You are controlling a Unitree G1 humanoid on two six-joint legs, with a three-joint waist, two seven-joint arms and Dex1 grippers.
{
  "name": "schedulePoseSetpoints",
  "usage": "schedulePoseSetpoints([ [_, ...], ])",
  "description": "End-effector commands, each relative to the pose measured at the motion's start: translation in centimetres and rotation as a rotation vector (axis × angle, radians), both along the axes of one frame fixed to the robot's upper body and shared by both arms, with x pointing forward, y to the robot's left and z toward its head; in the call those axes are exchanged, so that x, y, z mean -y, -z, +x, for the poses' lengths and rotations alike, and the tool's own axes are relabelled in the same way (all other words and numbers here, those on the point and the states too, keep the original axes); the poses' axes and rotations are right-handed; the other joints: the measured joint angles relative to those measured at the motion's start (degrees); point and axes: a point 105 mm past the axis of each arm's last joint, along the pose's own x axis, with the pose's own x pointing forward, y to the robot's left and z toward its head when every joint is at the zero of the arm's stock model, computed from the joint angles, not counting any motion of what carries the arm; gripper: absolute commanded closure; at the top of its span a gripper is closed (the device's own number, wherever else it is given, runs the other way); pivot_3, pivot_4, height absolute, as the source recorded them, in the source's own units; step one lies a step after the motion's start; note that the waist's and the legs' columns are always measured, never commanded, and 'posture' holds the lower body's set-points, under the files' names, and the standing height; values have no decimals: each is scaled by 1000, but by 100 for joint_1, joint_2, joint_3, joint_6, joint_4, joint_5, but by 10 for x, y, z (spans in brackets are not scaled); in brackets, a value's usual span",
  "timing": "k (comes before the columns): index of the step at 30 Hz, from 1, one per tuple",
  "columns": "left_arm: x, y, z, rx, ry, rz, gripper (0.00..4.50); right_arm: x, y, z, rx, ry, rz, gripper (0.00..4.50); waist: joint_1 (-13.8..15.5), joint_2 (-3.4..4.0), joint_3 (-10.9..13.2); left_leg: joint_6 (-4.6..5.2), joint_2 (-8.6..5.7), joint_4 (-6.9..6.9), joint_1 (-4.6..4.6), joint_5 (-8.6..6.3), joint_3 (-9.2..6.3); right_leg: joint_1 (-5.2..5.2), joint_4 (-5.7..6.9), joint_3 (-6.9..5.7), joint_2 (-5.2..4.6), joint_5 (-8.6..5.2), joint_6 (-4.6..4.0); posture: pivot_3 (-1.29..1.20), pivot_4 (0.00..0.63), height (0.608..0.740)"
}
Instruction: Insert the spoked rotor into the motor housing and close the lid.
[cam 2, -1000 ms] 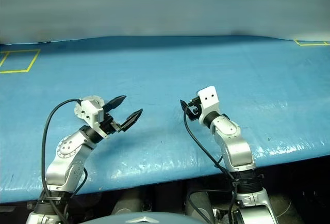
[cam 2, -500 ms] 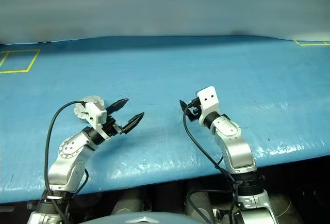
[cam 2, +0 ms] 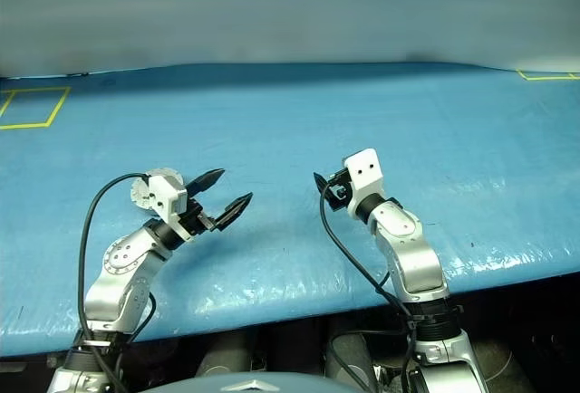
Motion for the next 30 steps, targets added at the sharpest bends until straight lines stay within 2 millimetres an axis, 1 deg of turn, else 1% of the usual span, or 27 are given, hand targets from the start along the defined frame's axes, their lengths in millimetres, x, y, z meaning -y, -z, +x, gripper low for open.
schedulePoseSetpoints([
  [1, 2, -10, -3, 37, 0, -13, 20, -7, -15, -1, 57, -33, 14, 660, -1, 0, 0, 1, 0, 0, 0, -1, 0, 0, 0, 0, 0, 0, 0, 0, 150, 740],
  [5, 6, -8, -3, 40, -6, -22, 20, -7, -10, -1, 39, -49, 0, 660, 3, 0, 0, 1, 0, 0, 1, -1, -1, 1, 1, 0, 0, 0, -1, 0, 150, 740],
  [10, 10, -6, -4, 37, -8, -25, 20, -9, -10, 0, 35, -54, -2, 660, 0, 0, 0, 1, -1, 1, 1, -1, -1, 2, 1, 0, 0, 1, 1, 0, 150, 740],
  [12, 10, -5, -4, 39, -12, -23, 20, -10, -9, 0, 30, -64, -5, 660, 0, 0, 0, 2, 0, 1, 1, -1, -1, 2, 1, 0, 0, 10, 16, 0, 150, 740],
  [19, 9, -5, -3, 44, -25, -16, 20, -9, -9, 2, 34, -57, -8, 660, -1, 0, 0, 3, 0, 2, 1, -2, 0, 1, 1, 0, 0, 9, 14, 0, 150, 740],
  [30, 9, -6, -1, 49, -22, -7, 20, -9, -8, 1, 36, -41, -3, 660, 0, 0, 0, 3, 0, 2, 1, -1, 0, 2, 2, 0, 0, 10, 15, 0, 150, 740],
])
